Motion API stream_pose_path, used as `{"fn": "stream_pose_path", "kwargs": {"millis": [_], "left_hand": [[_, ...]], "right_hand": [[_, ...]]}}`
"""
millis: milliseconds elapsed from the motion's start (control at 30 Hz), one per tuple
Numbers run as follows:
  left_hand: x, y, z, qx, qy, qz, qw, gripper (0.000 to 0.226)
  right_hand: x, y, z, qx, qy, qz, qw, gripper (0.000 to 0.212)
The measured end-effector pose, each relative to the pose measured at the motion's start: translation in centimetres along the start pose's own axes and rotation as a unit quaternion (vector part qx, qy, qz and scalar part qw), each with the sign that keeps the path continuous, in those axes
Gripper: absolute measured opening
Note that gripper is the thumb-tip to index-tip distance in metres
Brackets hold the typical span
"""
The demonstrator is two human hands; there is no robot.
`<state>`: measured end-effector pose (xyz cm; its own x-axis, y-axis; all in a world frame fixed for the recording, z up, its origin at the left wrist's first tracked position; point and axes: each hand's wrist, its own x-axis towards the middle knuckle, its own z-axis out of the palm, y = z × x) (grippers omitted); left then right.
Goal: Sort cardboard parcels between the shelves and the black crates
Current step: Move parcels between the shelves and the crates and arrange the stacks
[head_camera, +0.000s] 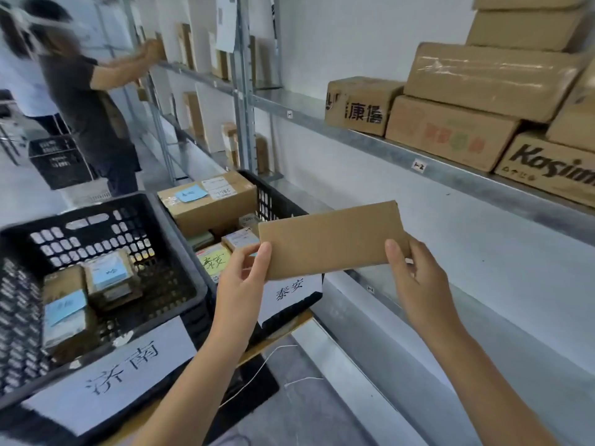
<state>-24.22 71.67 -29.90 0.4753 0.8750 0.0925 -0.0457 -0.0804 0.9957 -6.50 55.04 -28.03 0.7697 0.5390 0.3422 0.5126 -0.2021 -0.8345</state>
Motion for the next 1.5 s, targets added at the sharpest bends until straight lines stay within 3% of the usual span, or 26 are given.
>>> {"fn": "stream_pose_path", "kwargs": {"millis": [133,333,667,767,967,1333,1500], "left_hand": [[0.7,-1.1,-3.8,0.013,0.035,-0.001,0.999,0.022],[2.3,-2.0,-10.7,0.029,0.105,-0.011,0.994,0.017],[5.9,-3.2,-20.4,0.1,0.198,-0.036,0.974,0.025],[6.6,-3.7,-22.6,0.067,0.191,-0.058,0.978,0.026],[8.6,-4.5,-26.3,-0.03,0.177,-0.092,0.979,0.018],[10.8,-6.4,-32.2,-0.054,0.242,-0.083,0.965,0.035],[10.9,-7.7,-34.6,-0.058,0.27,-0.07,0.958,0.015]], "right_hand": [[1.3,-0.6,4.7,0.002,-0.091,-0.02,0.996,0.049],[4.0,-2.1,12.7,0.022,-0.195,-0.035,0.98,0.031],[7.2,-7.2,23.6,0.032,-0.305,-0.022,0.951,0.022],[8.5,-8.5,25.8,0.012,-0.309,0.002,0.951,0.045],[9.5,-10.1,30.4,0.011,-0.276,-0.003,0.961,0.03],[7.9,-11.5,37.0,0.051,-0.351,-0.026,0.935,0.058],[6.6,-10.9,39.3,0.059,-0.353,-0.04,0.933,0.059]]}}
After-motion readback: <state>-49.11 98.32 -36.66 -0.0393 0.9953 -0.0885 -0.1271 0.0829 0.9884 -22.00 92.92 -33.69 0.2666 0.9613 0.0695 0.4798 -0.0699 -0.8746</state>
